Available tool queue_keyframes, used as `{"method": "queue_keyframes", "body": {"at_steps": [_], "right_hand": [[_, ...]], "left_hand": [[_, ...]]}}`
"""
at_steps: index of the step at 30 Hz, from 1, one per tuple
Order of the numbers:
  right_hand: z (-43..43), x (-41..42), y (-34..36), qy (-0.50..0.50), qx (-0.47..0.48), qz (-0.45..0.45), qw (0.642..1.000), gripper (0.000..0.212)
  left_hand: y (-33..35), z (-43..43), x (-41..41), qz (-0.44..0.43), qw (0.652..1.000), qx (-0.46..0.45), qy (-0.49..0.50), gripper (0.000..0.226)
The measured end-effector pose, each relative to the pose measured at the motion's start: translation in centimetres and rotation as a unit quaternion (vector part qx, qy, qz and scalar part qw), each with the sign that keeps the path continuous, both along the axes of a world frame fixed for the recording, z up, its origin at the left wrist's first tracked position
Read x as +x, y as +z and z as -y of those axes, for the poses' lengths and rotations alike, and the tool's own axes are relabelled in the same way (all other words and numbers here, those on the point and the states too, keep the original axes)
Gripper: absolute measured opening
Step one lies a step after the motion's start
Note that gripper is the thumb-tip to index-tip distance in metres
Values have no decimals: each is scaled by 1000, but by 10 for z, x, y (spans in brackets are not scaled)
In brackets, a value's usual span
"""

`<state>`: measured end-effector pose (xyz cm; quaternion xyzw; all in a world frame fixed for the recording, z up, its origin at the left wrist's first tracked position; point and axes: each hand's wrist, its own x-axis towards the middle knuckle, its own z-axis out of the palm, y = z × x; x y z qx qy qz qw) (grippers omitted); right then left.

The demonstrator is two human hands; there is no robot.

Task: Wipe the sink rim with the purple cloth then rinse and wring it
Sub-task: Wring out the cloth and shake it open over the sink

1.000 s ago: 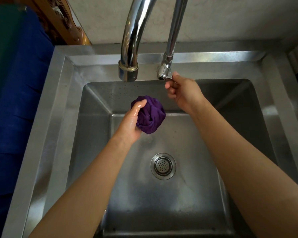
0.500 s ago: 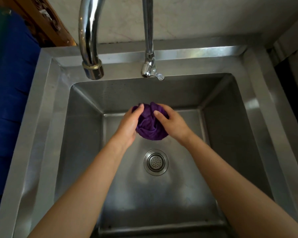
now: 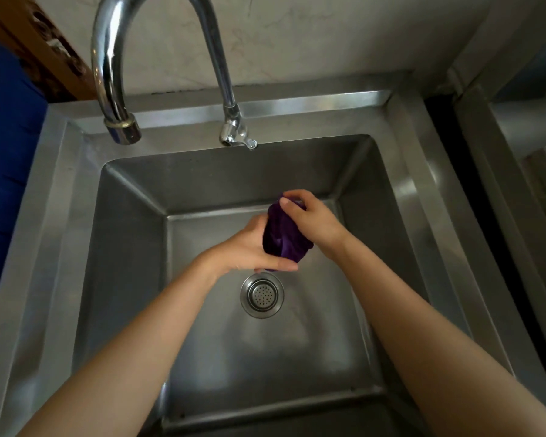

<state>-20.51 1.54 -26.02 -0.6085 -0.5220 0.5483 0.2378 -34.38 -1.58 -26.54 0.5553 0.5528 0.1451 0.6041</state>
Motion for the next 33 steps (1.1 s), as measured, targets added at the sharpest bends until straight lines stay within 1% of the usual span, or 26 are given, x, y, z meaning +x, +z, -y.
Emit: {"method": "queue_keyframes", "body": {"at_steps": [1,3,4,5,6,8,9,11,13,15,16,17,19,20,22,24,26,28,29,31,33], "right_hand": [[0,2,2,0,-10,-21,1000,35],[0,11,6,21,-39,-68,997,42],[0,16,8,45,-55,-81,994,48],[0,22,10,82,-55,-71,993,54],[1,29,12,134,-33,-25,990,58],[3,37,9,221,39,87,971,65],[5,38,8,235,56,105,965,68],[10,33,5,217,67,72,971,72],[12,27,5,173,74,3,982,70],[10,23,9,129,53,-77,987,64],[8,22,11,111,39,-113,987,57],[6,20,12,97,35,-140,985,45],[4,16,10,74,48,-175,981,19],[4,12,7,58,55,-193,978,13],[4,6,4,17,40,-264,963,14],[4,2,2,-23,-8,-361,932,17],[3,-3,2,-54,-47,-434,898,19],[2,-8,1,-74,-69,-459,882,19],[2,-10,1,-78,-77,-455,884,19],[3,-14,-1,-82,-88,-416,901,16],[4,-19,-4,-92,-111,-363,921,15]], "left_hand": [[-2,2,7,-1,1000,20,20,74],[-8,5,16,13,994,32,103,62],[-12,5,18,10,989,25,142,55],[-15,5,19,-1,985,19,169,47],[-17,5,18,-18,983,10,184,39],[-14,5,15,-22,981,-5,194,29],[-10,5,14,-11,982,-10,187,25],[-1,4,16,16,988,-26,152,24],[7,4,19,48,990,-57,118,22],[12,4,22,97,984,-107,104,17],[14,5,22,115,979,-132,104,13],[16,6,21,123,976,-149,105,10],[17,6,17,111,974,-168,105,7],[17,6,15,104,973,-174,106,8],[17,5,14,107,970,-193,105,11],[17,5,15,118,964,-213,103,10],[16,4,18,121,963,-219,103,9],[15,3,18,112,963,-220,104,11],[15,3,18,107,964,-221,103,11],[14,6,17,89,965,-225,102,11],[10,11,17,61,968,-223,99,15]]}}
